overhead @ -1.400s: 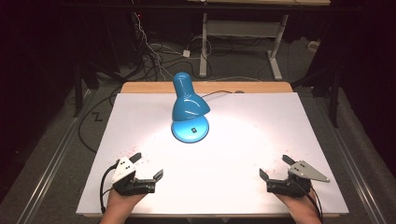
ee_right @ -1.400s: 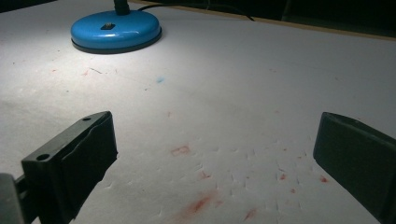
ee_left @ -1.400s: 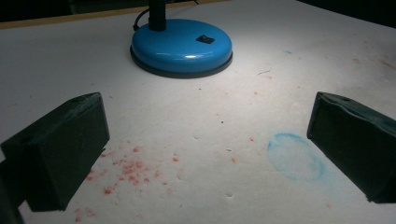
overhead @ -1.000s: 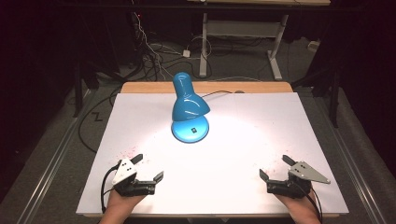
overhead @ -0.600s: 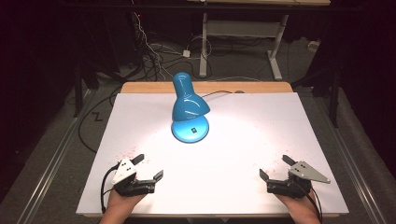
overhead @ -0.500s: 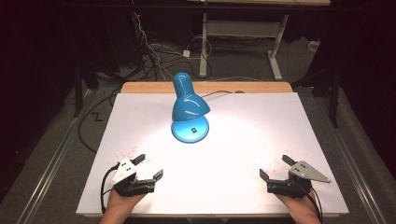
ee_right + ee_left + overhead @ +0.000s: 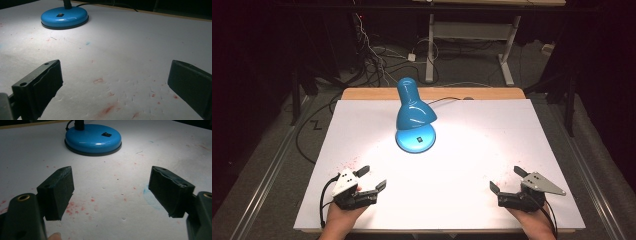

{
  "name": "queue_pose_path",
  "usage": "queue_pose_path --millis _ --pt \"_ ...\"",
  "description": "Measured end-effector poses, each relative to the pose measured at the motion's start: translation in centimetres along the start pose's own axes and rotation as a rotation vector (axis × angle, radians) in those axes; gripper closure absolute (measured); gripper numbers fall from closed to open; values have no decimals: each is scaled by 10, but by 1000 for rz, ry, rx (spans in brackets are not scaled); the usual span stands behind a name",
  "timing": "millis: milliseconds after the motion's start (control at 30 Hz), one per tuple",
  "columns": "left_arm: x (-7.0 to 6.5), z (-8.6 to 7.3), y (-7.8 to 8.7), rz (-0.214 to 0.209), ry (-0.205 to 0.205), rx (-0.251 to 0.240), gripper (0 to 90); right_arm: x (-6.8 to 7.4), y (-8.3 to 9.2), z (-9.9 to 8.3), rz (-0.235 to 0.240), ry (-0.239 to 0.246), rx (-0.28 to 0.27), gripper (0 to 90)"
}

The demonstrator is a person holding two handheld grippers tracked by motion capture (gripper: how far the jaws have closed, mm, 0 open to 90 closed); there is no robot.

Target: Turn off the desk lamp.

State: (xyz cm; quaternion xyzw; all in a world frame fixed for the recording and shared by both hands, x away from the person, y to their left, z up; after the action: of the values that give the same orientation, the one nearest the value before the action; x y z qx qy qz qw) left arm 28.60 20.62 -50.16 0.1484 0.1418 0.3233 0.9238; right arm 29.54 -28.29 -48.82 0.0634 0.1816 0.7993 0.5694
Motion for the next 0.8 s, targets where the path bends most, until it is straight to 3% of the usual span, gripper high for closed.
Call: queue_pose_path --millis 300,533,800 --pt "1 0 0 -20 7 3 266 0 0 0 4 1 1 4" --pt "3 1 -2 3 32 24 324 0 0 0 3 -2 4 4" --pt "-1 1 -3 28 4 34 497 0 -1 0 4 1 3 6"
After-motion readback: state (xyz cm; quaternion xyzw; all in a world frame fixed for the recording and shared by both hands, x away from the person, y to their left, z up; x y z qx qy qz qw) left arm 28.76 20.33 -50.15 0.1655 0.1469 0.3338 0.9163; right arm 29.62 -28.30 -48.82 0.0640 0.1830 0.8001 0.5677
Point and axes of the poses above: each handheld gripper's, and its own axes: y roughly backward along the jaws, z roughly out of its top, x roughly to its left, the point moved 1 cm from there along -y, roughly forward along the jaws, and after that the axes turned 11 degrees about -z, right-handed, at the moved point
